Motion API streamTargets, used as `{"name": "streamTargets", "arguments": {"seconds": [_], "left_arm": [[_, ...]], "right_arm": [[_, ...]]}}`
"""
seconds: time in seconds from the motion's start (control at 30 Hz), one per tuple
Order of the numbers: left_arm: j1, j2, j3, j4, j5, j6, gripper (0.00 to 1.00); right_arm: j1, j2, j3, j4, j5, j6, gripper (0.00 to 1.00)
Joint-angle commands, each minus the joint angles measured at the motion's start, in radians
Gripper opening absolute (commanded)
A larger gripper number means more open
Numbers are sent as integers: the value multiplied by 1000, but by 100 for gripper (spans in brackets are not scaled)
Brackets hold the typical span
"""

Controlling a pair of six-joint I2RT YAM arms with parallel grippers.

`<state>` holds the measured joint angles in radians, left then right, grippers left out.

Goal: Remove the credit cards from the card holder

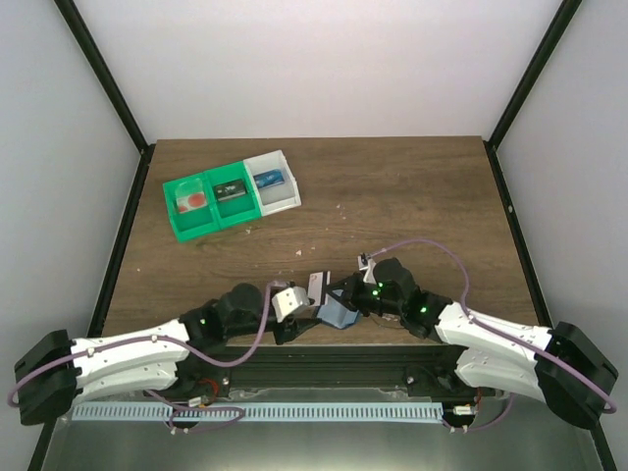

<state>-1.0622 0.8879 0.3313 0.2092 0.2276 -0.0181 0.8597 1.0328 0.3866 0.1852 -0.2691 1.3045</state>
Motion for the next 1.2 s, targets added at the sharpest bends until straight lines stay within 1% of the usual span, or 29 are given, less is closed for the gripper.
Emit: {"name": "streamTargets", "arguments": {"seconds": [0.0, 0.1, 0.2, 0.37, 0.47, 0.63, 0.8, 0.9, 1.07, 1.1, 1.17], "left_arm": [[-88, 51, 3, 19, -187, 132, 49], [-133, 73, -13, 60, -291, 155, 50], [-137, 87, -11, 78, -330, 174, 52], [-137, 85, -9, 88, -406, 199, 51], [-138, 89, -12, 86, -407, 220, 50], [-139, 102, -14, 88, -351, 229, 51], [-139, 169, 26, 48, -398, 264, 49], [-142, 211, 45, 24, -417, 304, 45], [-147, 208, 37, 45, -428, 320, 42], [-147, 205, 34, 51, -431, 320, 39], [-150, 199, 31, 58, -433, 322, 30]], "right_arm": [[-5, -22, 4, 17, -5, 23, 0], [-5, -24, 1, 23, -12, 23, 0], [-7, -25, -3, 25, -21, 22, 0], [-7, -30, -18, 53, -38, 36, 0], [-7, -32, -27, 66, -44, 45, 0], [-7, -36, -53, 100, -48, 69, 1], [-6, -45, -59, 109, -47, 78, 0], [-7, -48, -65, 112, -40, 93, 0], [-8, -38, -69, 132, -51, 96, 0], [-8, -36, -70, 136, -55, 96, 0], [-8, -31, -70, 142, -60, 96, 1]]}}
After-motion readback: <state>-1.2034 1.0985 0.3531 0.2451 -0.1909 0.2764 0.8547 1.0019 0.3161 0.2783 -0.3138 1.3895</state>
